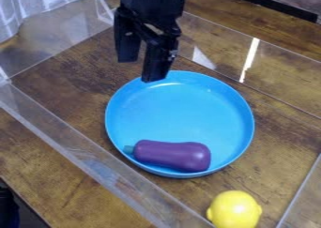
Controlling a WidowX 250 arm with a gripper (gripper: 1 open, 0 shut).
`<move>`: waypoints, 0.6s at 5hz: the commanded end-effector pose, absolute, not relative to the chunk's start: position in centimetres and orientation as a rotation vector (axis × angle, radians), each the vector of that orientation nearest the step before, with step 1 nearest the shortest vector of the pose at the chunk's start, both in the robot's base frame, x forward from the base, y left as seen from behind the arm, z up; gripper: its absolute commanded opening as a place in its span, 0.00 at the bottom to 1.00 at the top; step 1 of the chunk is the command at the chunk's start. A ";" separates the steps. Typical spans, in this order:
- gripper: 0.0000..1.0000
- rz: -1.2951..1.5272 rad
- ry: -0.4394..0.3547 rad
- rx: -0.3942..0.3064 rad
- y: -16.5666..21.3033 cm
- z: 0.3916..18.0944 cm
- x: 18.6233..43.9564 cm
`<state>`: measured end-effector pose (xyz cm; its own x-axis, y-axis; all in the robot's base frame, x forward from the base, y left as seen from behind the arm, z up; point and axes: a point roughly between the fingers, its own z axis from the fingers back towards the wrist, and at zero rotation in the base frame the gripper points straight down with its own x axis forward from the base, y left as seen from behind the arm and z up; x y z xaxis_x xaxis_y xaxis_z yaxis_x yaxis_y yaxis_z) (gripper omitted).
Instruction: Move the carrot to the right side
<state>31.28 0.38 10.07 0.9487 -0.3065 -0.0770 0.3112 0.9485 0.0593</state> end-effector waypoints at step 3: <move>1.00 -0.192 -0.021 0.094 3.0 14.7 30.8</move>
<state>30.66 3.04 12.79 0.9803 -0.1905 -0.0516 0.1941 0.9779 0.0773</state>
